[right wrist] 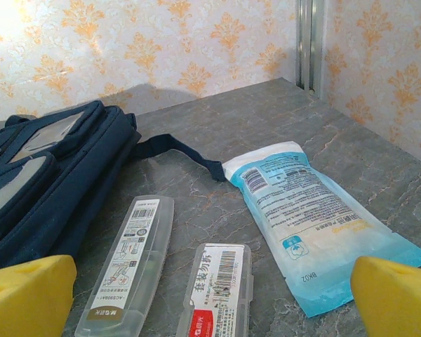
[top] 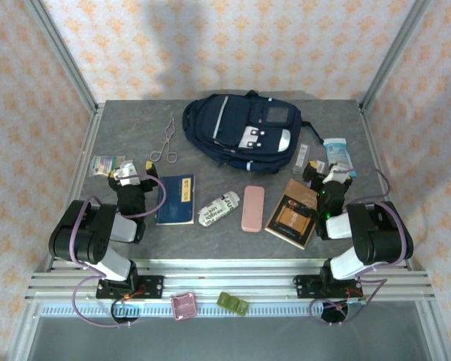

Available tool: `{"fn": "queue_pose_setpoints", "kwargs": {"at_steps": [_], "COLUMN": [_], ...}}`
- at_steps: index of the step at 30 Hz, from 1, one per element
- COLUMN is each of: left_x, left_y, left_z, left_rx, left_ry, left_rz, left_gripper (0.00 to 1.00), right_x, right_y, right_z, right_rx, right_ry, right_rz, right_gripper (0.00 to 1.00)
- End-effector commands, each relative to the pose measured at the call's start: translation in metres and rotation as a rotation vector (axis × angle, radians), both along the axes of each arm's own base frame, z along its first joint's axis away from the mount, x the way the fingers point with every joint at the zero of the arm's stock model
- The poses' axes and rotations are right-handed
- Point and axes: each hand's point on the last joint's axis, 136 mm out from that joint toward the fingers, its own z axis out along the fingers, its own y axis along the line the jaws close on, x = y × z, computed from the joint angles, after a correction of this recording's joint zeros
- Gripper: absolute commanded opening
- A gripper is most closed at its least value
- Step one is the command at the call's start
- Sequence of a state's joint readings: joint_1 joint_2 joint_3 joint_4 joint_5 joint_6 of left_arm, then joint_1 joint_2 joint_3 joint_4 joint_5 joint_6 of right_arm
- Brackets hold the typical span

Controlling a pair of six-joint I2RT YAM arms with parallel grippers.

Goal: Pack the student bag

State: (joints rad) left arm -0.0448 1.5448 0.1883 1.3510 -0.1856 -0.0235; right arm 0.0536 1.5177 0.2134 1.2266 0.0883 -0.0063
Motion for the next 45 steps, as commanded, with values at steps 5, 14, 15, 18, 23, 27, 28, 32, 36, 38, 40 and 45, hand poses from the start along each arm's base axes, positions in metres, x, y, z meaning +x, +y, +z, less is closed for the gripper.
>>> {"fn": "queue_pose_setpoints", "kwargs": {"at_steps": [5, 14, 15, 18, 23, 27, 28, 32, 36, 38, 40, 45], "left_x": [0.004, 0.007, 0.006, 0.008, 0.014, 0.024, 0.028, 0.032, 0.032, 0.032, 0.031, 0.033], "left_y": [0.0, 0.02, 0.025, 0.021, -0.014, -0.049, -0.058, -0.092, -0.127, -0.14, -0.155, -0.177], "left_z": [0.007, 0.036, 0.044, 0.069, 0.099, 0.091, 0.083, 0.059, 0.041, 0.03, 0.023, 0.012], "left_rx": [0.009, -0.024, -0.045, -0.167, -0.452, -0.589, -0.602, -0.687, -0.73, -0.756, -0.79, -0.78], "left_ry": [-0.018, 0.004, -0.01, -0.048, -0.125, -0.022, 0.034, 0.158, 0.228, 0.261, 0.289, 0.346], "left_rz": [-0.011, 0.112, 0.142, 0.119, -0.093, -0.25, -0.276, -0.328, -0.382, -0.402, -0.438, -0.465], "left_gripper": [1.0, 1.0, 1.0, 1.0, 0.97, 0.45, 0.42, 0.47, 0.56, 0.57, 0.57, 0.58], "right_x": [0.004, 0.022, 0.023, 0.028, 0.041, 0.049, 0.047, 0.036, 0.023, 0.022, 0.027, 0.045], "right_y": [0.0, -0.004, -0.003, -0.004, 0.018, 0.083, 0.098, 0.161, 0.211, 0.221, 0.221, 0.222], "right_z": [0.008, 0.056, 0.064, 0.095, 0.106, 0.097, 0.089, 0.049, 0.004, -0.008, -0.02, -0.039], "right_rx": [-0.019, 0.018, 0.034, 0.18, 0.554, 0.718, 0.746, 0.829, 0.964, 0.977, 0.981, 1.012], "right_ry": [-0.019, 0.008, 0.004, -0.014, 0.097, 0.231, 0.267, 0.434, 0.58, 0.589, 0.616, 0.645], "right_rz": [0.006, -0.032, -0.031, -0.06, 0.007, 0.288, 0.325, 0.395, 0.431, 0.414, 0.368, 0.288], "right_gripper": [1.0, 1.0, 1.0, 1.0, 0.73, 0.6, 0.62, 0.68, 0.69, 0.7, 0.72, 0.74]}}
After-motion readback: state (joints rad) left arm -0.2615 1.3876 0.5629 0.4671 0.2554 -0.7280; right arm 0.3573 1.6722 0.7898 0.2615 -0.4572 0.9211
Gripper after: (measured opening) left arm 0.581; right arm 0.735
